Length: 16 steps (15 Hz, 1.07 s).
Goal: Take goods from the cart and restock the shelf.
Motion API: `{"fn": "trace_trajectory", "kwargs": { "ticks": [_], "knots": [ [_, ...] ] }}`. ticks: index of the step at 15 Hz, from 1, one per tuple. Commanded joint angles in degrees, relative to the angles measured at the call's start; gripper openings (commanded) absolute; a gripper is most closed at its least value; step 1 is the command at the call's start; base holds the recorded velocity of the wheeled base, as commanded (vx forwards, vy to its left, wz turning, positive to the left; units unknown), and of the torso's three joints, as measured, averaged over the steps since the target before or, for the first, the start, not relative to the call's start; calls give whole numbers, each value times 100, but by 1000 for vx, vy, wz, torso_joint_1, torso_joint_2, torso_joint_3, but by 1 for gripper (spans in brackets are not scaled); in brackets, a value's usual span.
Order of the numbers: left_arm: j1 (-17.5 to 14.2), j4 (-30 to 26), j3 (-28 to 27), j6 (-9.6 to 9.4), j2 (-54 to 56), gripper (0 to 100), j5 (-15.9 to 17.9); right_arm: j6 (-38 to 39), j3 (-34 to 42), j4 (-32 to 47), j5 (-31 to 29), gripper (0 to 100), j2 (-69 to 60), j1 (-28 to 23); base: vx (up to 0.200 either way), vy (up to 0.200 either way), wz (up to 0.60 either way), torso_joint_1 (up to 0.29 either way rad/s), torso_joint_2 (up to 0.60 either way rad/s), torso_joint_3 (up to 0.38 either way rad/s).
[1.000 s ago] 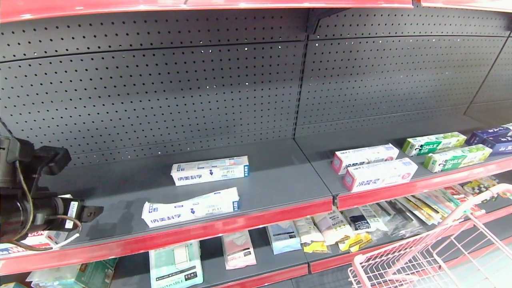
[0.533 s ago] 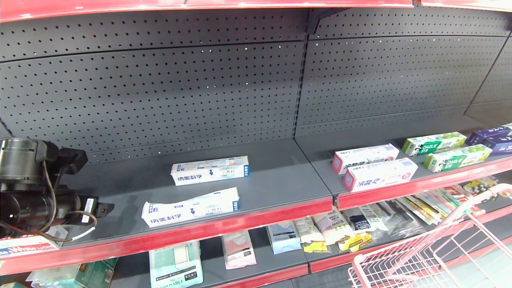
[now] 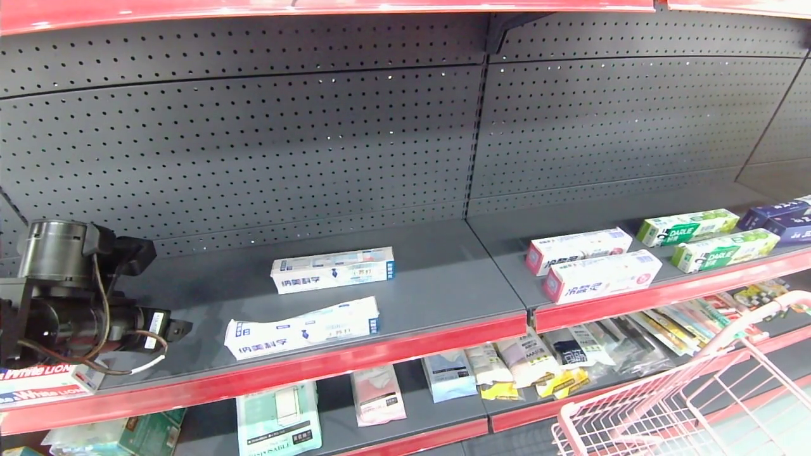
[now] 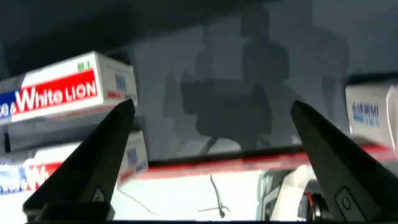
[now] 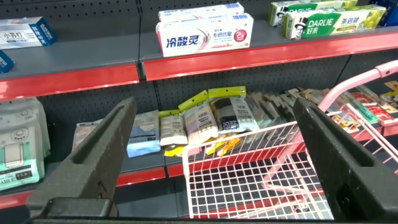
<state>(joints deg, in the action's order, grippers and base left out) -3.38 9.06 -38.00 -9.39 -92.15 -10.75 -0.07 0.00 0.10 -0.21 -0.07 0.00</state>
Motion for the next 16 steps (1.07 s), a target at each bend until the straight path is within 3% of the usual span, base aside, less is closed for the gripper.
{"fn": "trace_trajectory", "kwargs": {
  "ticks": [1, 3, 7, 16],
  "knots": [
    [48, 96, -23, -11, -233, 100, 3, -1, 0, -1, 3, 100, 7, 0, 0, 0, 0, 0, 0, 0],
    [118, 96, -23, -37, -304, 100, 21, -1, 0, -1, 3, 100, 7, 0, 0, 0, 0, 0, 0, 0],
    [162, 96, -50, -283, -365, 100, 161, -1, 0, -1, 3, 100, 7, 0, 0, 0, 0, 0, 0, 0],
    [399, 105, -252, -239, -673, 100, 161, -1, 0, -1, 3, 100, 7, 0, 0, 0, 0, 0, 0, 0]
  ]
}}
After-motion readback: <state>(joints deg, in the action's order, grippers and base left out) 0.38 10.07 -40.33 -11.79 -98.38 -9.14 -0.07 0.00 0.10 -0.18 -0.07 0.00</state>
